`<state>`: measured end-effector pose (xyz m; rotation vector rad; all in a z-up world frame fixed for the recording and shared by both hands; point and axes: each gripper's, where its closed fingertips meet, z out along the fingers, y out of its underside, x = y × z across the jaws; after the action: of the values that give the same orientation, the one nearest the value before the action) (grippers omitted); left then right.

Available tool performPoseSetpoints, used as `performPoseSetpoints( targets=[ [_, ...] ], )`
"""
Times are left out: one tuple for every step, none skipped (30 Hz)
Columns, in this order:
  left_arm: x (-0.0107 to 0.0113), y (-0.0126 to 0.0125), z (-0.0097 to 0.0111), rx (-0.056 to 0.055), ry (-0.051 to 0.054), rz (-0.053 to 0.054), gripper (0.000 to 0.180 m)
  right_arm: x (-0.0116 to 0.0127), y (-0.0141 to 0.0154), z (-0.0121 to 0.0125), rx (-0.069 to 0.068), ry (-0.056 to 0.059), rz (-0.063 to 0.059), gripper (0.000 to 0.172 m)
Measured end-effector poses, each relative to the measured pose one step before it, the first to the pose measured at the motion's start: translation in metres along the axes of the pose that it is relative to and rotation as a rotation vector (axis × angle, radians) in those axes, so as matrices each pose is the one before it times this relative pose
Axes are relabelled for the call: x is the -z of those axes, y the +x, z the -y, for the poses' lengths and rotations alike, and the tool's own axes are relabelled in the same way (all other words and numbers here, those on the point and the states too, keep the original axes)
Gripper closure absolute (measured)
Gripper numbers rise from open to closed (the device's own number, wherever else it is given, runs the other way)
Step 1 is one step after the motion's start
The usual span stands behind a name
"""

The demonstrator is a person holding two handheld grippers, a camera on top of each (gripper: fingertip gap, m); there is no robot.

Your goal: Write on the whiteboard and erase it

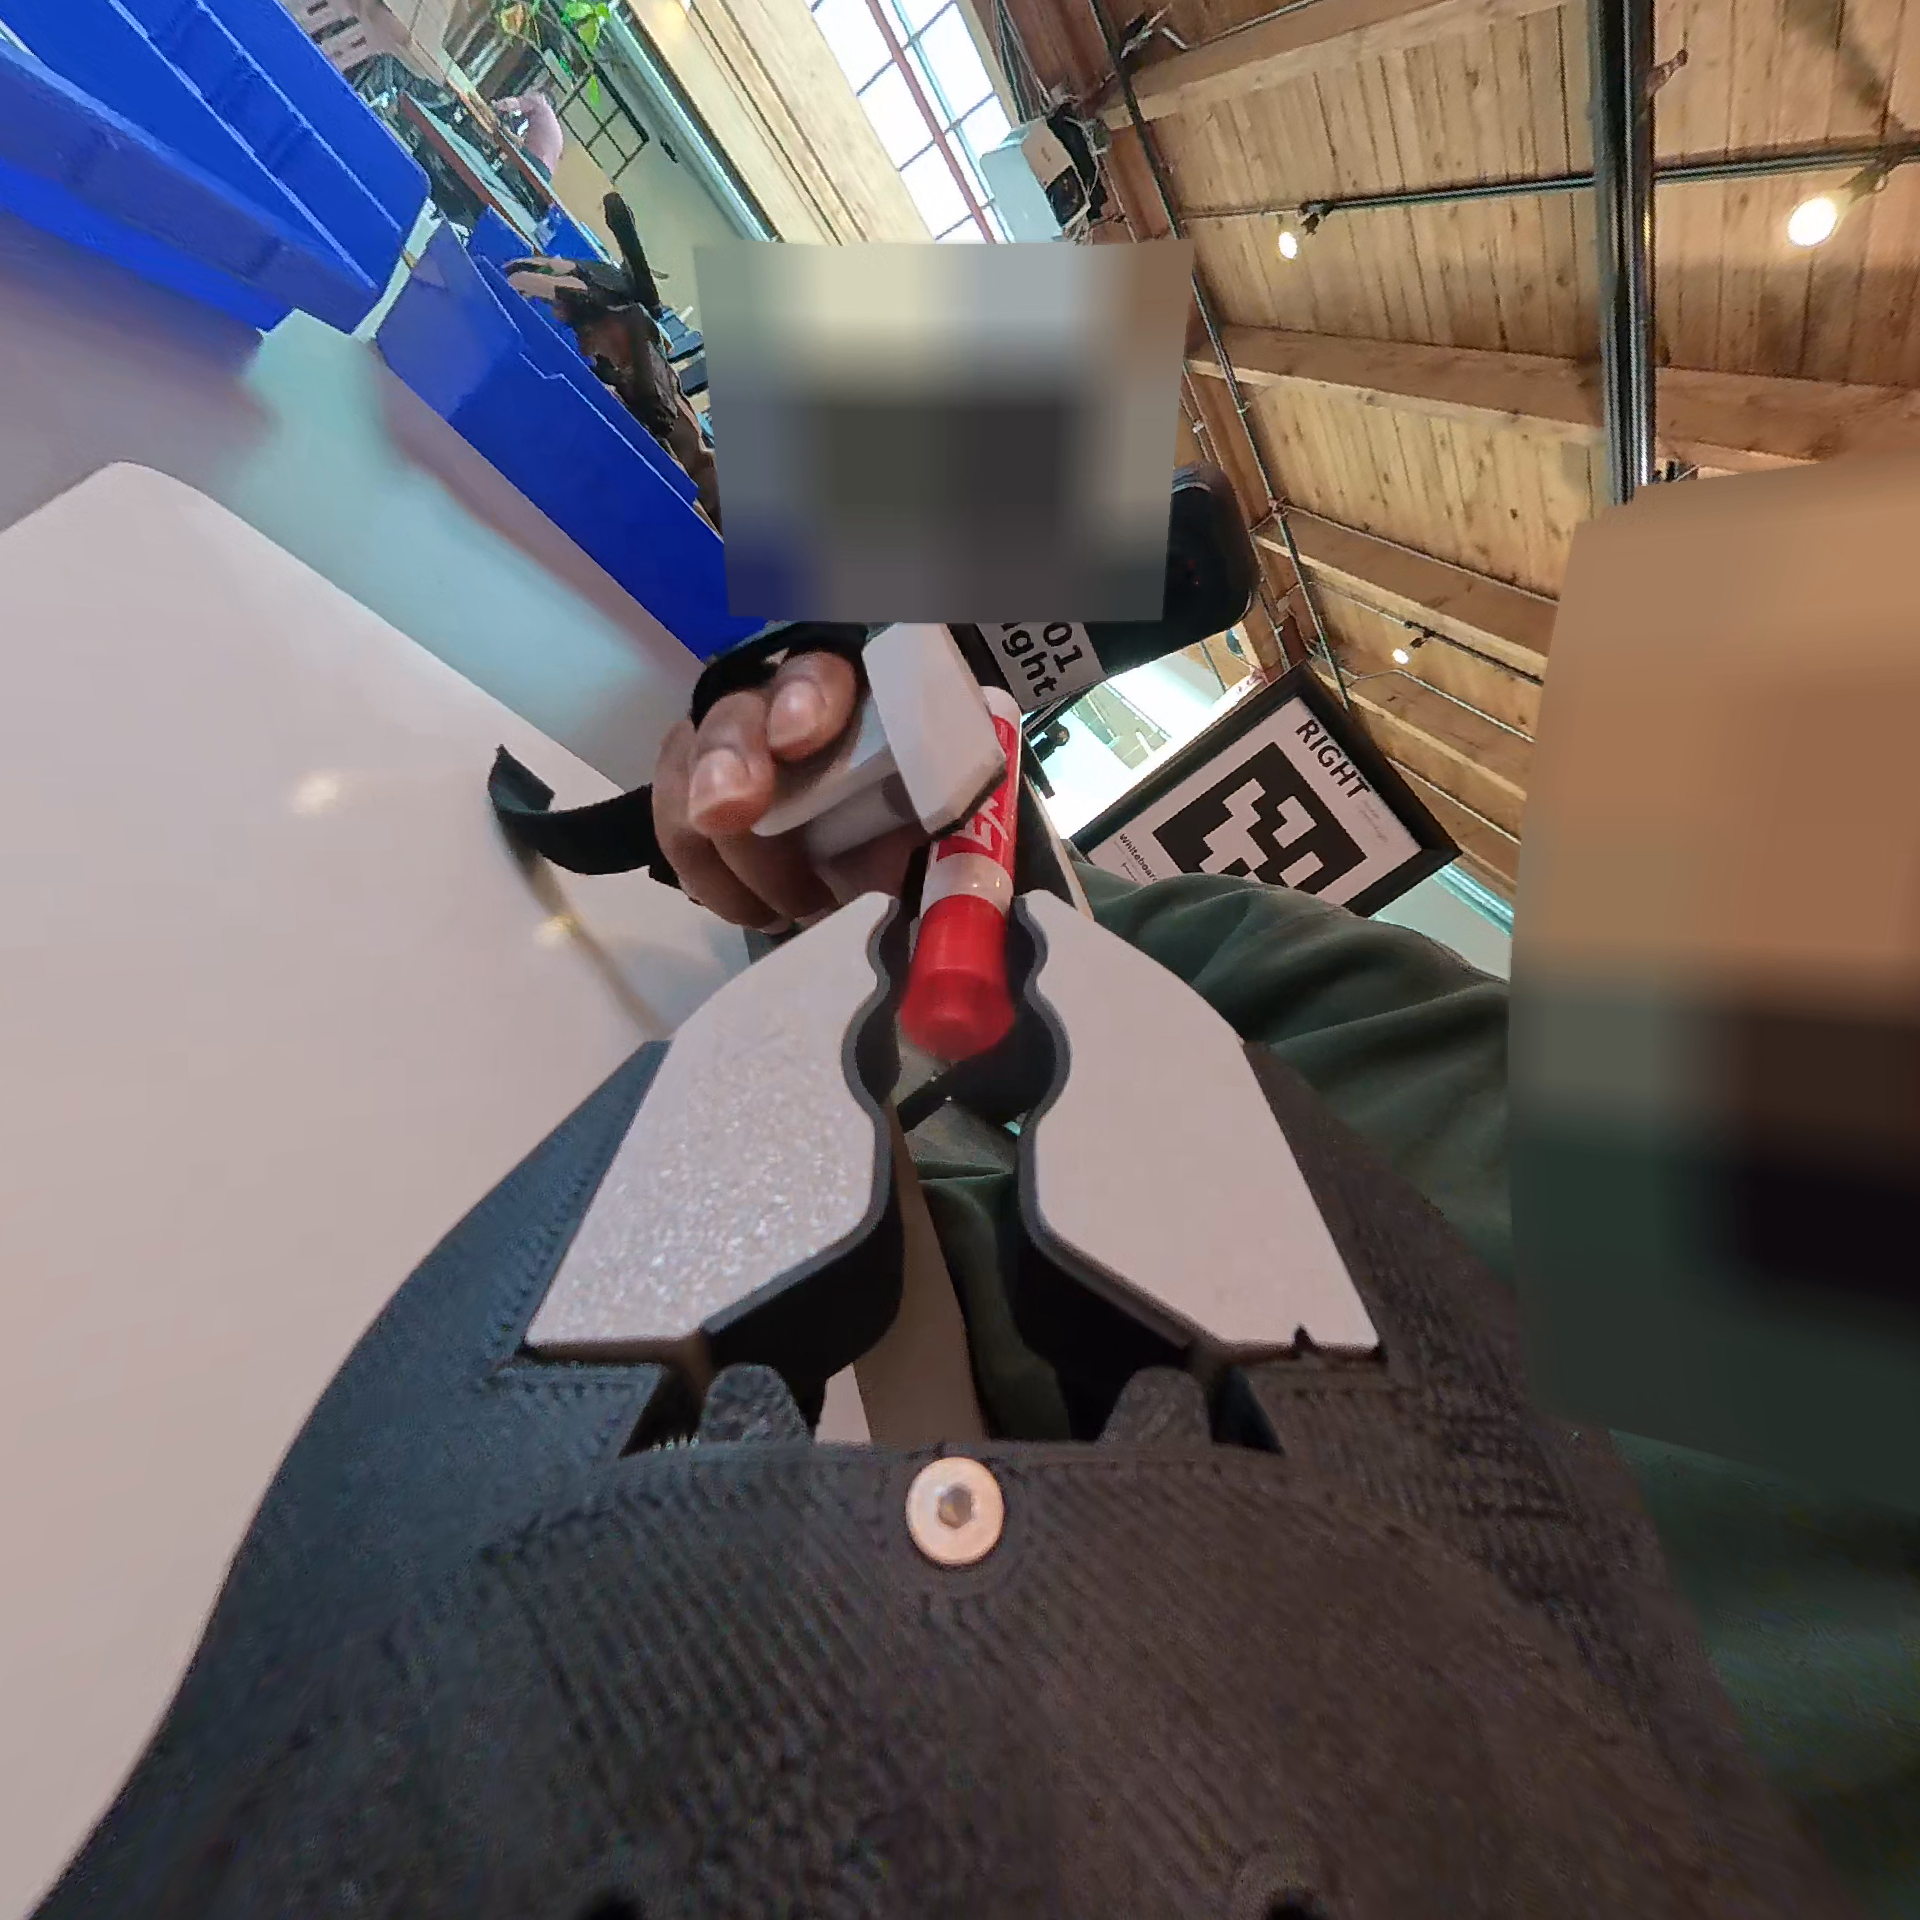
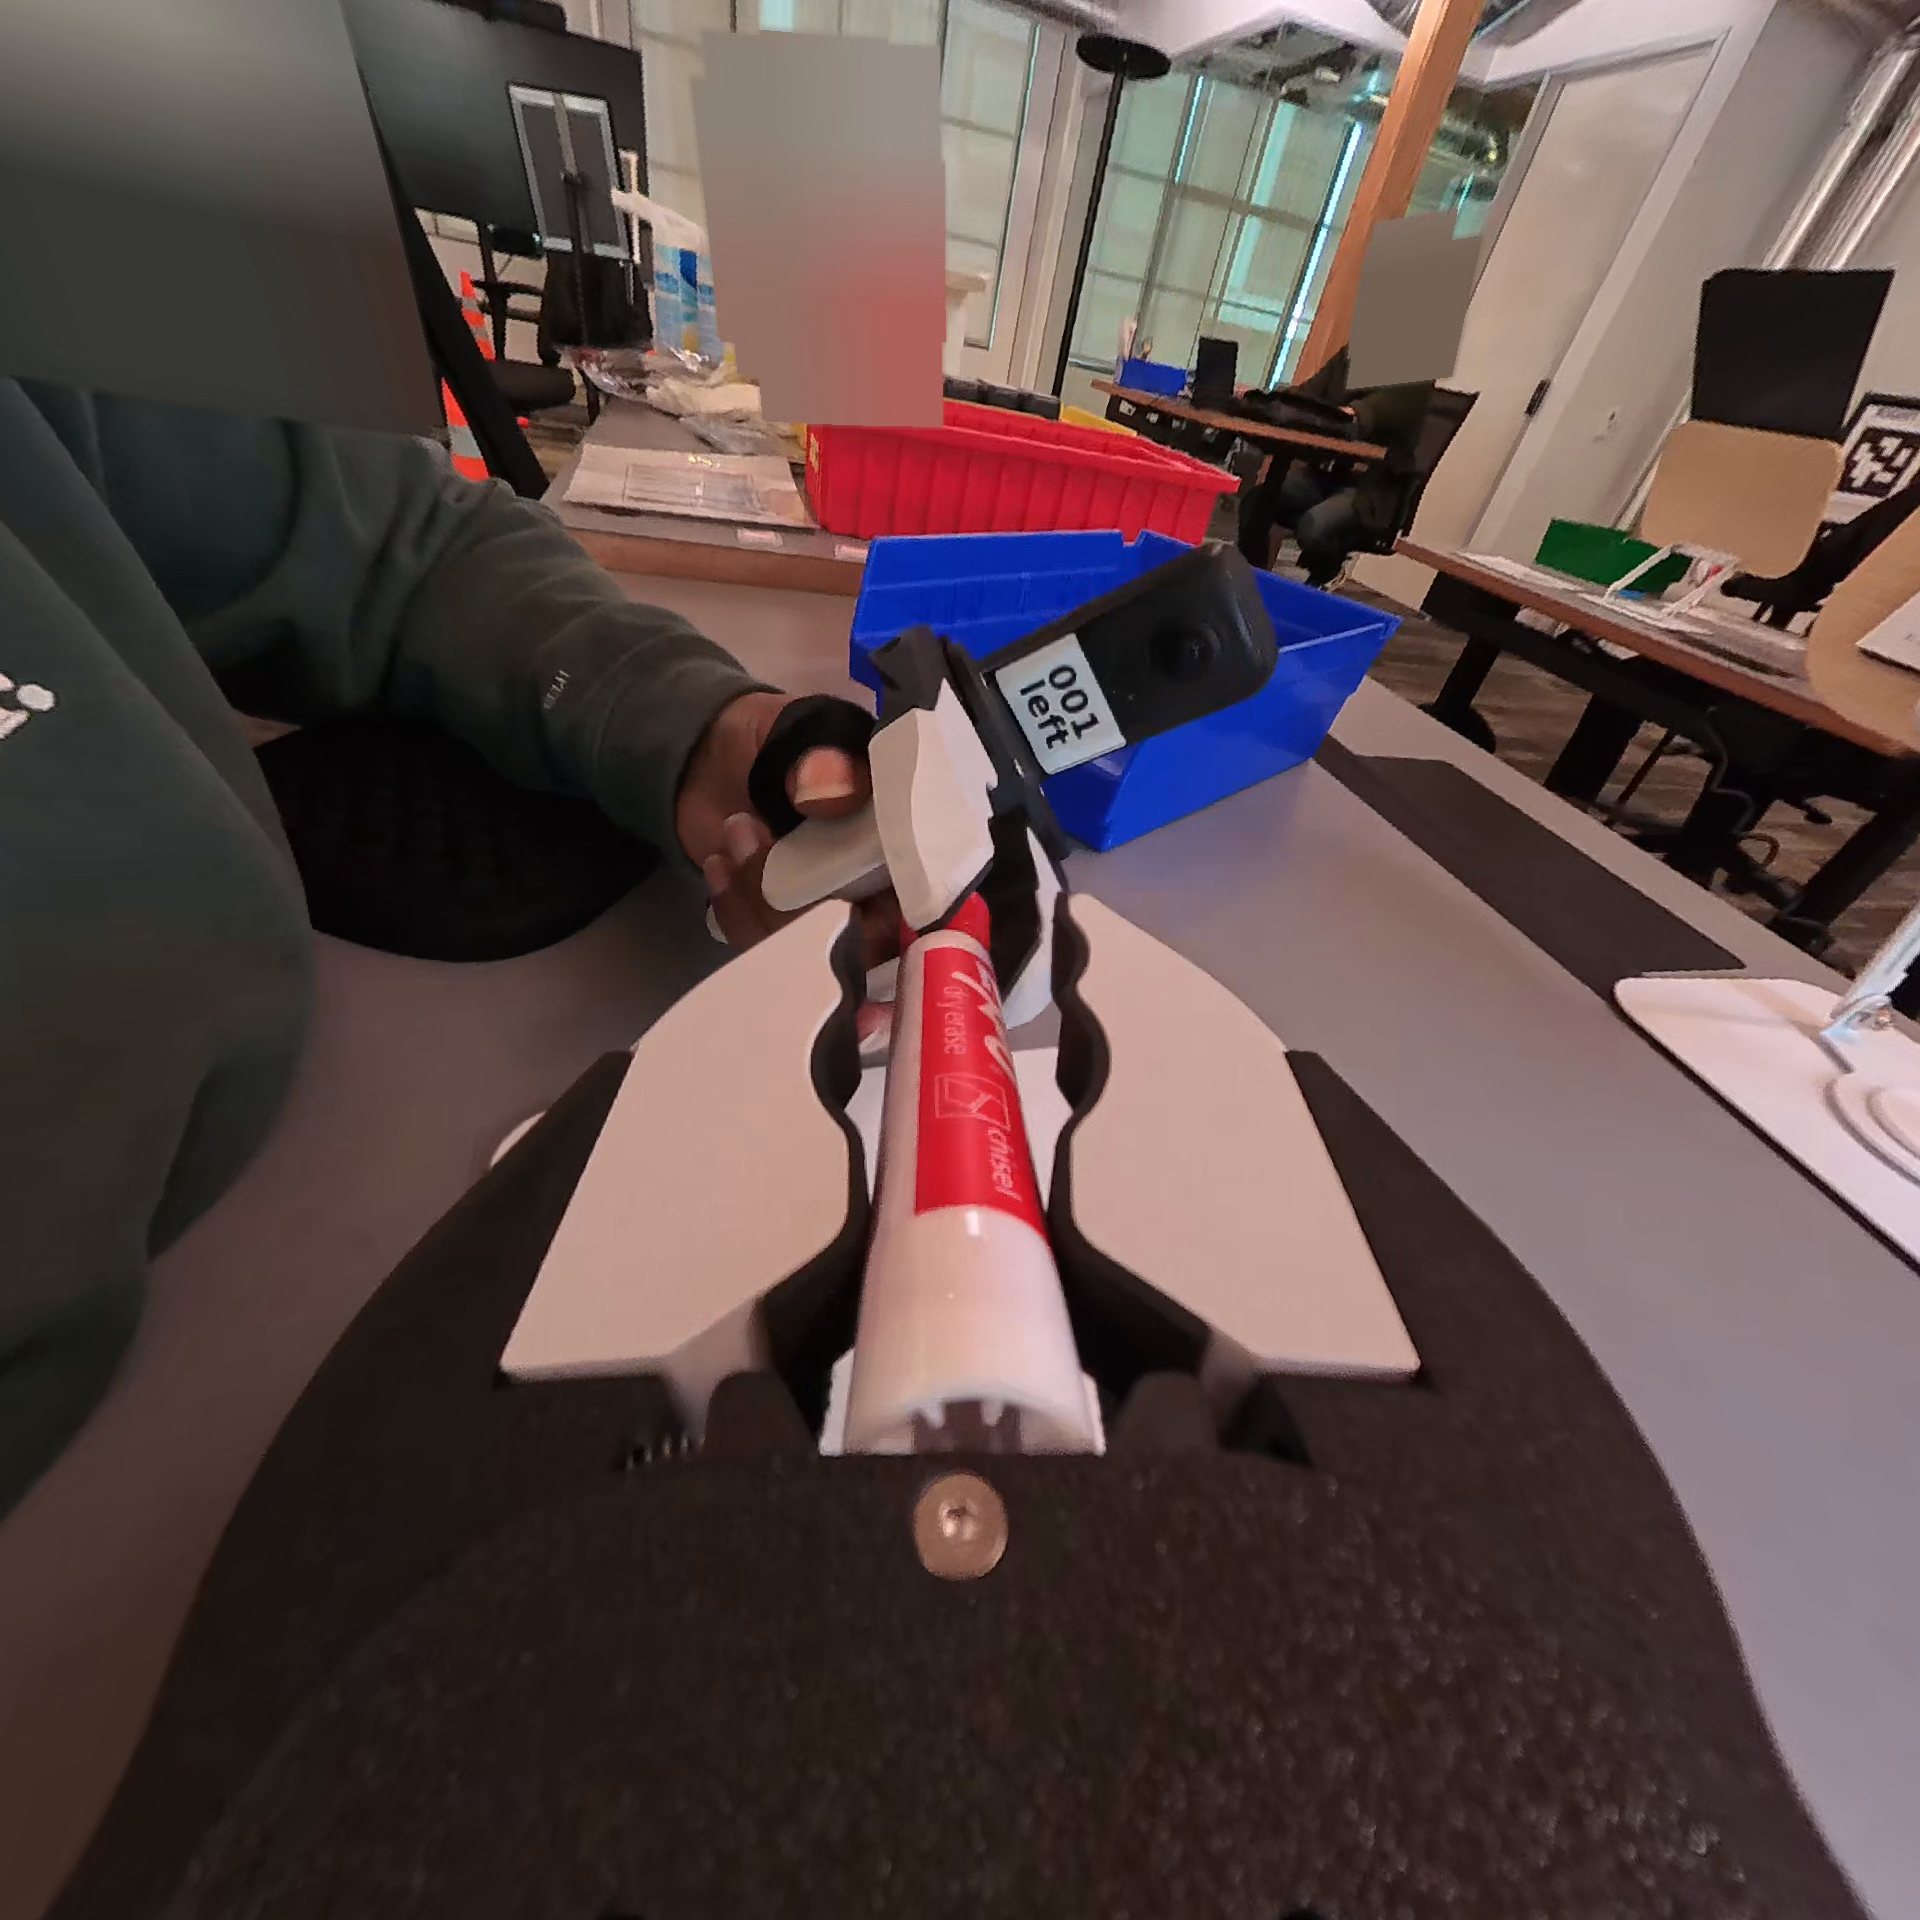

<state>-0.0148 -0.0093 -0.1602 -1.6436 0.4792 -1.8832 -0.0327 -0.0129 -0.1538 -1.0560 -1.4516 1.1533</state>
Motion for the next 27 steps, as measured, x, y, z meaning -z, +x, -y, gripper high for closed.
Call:
performPoseSetpoints(
  targets=[
    [-0.00027, 0.00097, -0.0004, 0.0026, 0.0008, -0.0043, 0.161, 0.00035, -0.00237, -0.0003, -0.0013, -0.0077, 0.0148, 0.138],
    [-0.00038, 0.00089, -0.00054, -0.0008, -0.0037, -0.0021, 0.161, 0.00029, -0.00133, -0.00085, 0.0046, -0.0162, 0.0061, 0.138],
    [-0.00057, 0.00144, -0.0003, 0.0017, -0.0053, -0.0042, 0.162, 0.00036, -0.00121, 0.00069, 0.0051, -0.0045, 0.0004, 0.139],
    [-0.00042, 0.00129, -0.00015, -0.0026, -0.0032, -0.0021, 0.162, 0.00039, -0.0008, 0.00097, -0.0121, -0.0031, 0.0013, 0.139],
    [-0.00027, 0.00087, 0.00011, -0.0039, -0.0032, 0.0001, 0.161, 0.00016, -0.00014, 0.00115, -0.0155, 0.0022, -0.0019, 0.14],
    [0.00047, 0.00006, 0.00063, -0.0101, -0.0036, 0.0037, 0.162, -0.0002, 0.00052, 0.00063, -0.0161, 0.0029, -0.0046, 0.14],
    [0.00087, 0.00007, 0.00111, -0.0158, -0.0019, 0.0068, 0.162, -0.00059, 0.00071, 0.00036, -0.0168, 0.0025, -0.0015, 0.14],
    [0.00093, 0.00081, 0.00084, -0.0215, -0.0072, 0.0059, 0.162, -0.00059, 0.0001, 0.00091, -0.0243, 0.0013, 0.01, 0.141],
    [0.00106, 0.00124, 0.00018, -0.0162, -0.0181, -0.0008, 0.162, -0.00069, -0.00044, 0.00041, -0.0171, -0.004, 0.0133, 0.14],
    [0.00079, 0.00025, 0.00131, -0.0127, 0.0022, 0.0097, 0.162, -0.00036, 0.00073, -0.00107, 0.0065, -0.0107, 0.0005, 0.141],
    [-0.0002, 0.00059, -0.00072, -0.0079, -0.0032, 0.0067, 0.162, 0.00029, -0.00017, -0.00071, 0.0061, -0.007, 0.0075, 0.14],
    [0.00074, 0.00031, 0.0008, -0.0063, -0.0021, 0.0085, 0.162, -0.00043, 0.00021, -0.00172, 0.0032, -0.0089, 0.0013, 0.14],
    [0.00124, -0.00026, 0.0004, -0.0119, -0.0138, 0.013, 0.162, -0.00093, 0.00039, -0.00245, 0.0014, -0.0117, 0.005, 0.14],
    [0.00055, -0.0009, -0.00146, -0.0045, -0.0157, 0.0093, 0.162, -0.00055, 0.0001, -0.00267, -0.0039, -0.0229, 0.0125, 0.139],
    [0.00014, -0.00025, -0.00084, 0.0099, 0.0011, -0.0002, 0.162, -0.00032, 0.00009, -0.00179, 0.0287, -0.0164, -0.0066, 0.139],
    [-0.0004, 0.00051, -0.00348, 0.0052, -0.0191, -0.0059, 0.162, -0.00043, -0.00298, -0.00206, 0.0403, -0.0148, 0.0014, 0.138],
    [-0.00105, 0.00034, -0.00306, -0.0072, -0.0127, 0.0036, 0.162, 0.00039, -0.0028, -0.00168, 0.01, -0.0068, 0.0109, 0.138],
    [-0.00179, 0.00018, -0.00255, 0.0042, -0.0081, 0.0009, 0.162, 0.00091, -0.00231, -0.00098, -0.0029, 0.004, 0.0159, 0.138],
    [-0.00112, -0.00147, -0.00168, 0.0124, -0.0024, 0.0018, 0.162, 0.0006, -0.00054, -0.00248, 0.0017, -0.0072, 0.0033, 0.138],
    [-0.00077, -0.00174, -0.00195, 0.0165, -0.0028, -0.0016, 0.162, -0.00008, -0.00059, -0.00303, 0.0182, -0.0141, -0.0047, 0.138],
    [-0.00046, -0.0018, -0.00304, 0.0156, -0.0113, 0.0014, 0.162, -0.00037, -0.00091, -0.00523, 0.0288, -0.0308, -0.0061, 0.138],
    [-0.00018, -0.00162, -0.00265, 0.0066, -0.01, 0.0064, 0.163, -0.00062, -0.00115, -0.00711, 0.0269, -0.0433, -0.003, 0.137],
    [-0.00005, -0.00154, -0.00217, 0.0077, -0.0083, 0.0059, 0.163, -0.00074, -0.00182, -0.00445, 0.0151, -0.0204, 0.0003, 0.137],
    [-0.00039, 0.00008, -0.00176, 0.01, -0.002, -0.0056, 0.163, -0.00035, -0.00184, -0.00032, 0.0005, 0.0044, 0.0025, 0.137],
    [-0.0007, 0.00033, -0.00187, 0.0137, -0.0016, -0.0095, 0.163, -0.00012, -0.00161, 0.0006, 0.006, 0.0051, 0.002, 0.138],
    [-0.0005, -0.00022, -0.00165, 0.0072, -0.0018, -0.0035, 0.163, 0.00004, -0.00034, 0.00003, 0.0157, -0.0033, -0.0063, 0.137],
    [-0.00071, 0.00023, -0.00197, 0.0052, -0.006, -0.0047, 0.163, -0.00009, -0.00109, 0.0012, 0.0094, 0.0052, -0.0004, 0.137]
  ],
)
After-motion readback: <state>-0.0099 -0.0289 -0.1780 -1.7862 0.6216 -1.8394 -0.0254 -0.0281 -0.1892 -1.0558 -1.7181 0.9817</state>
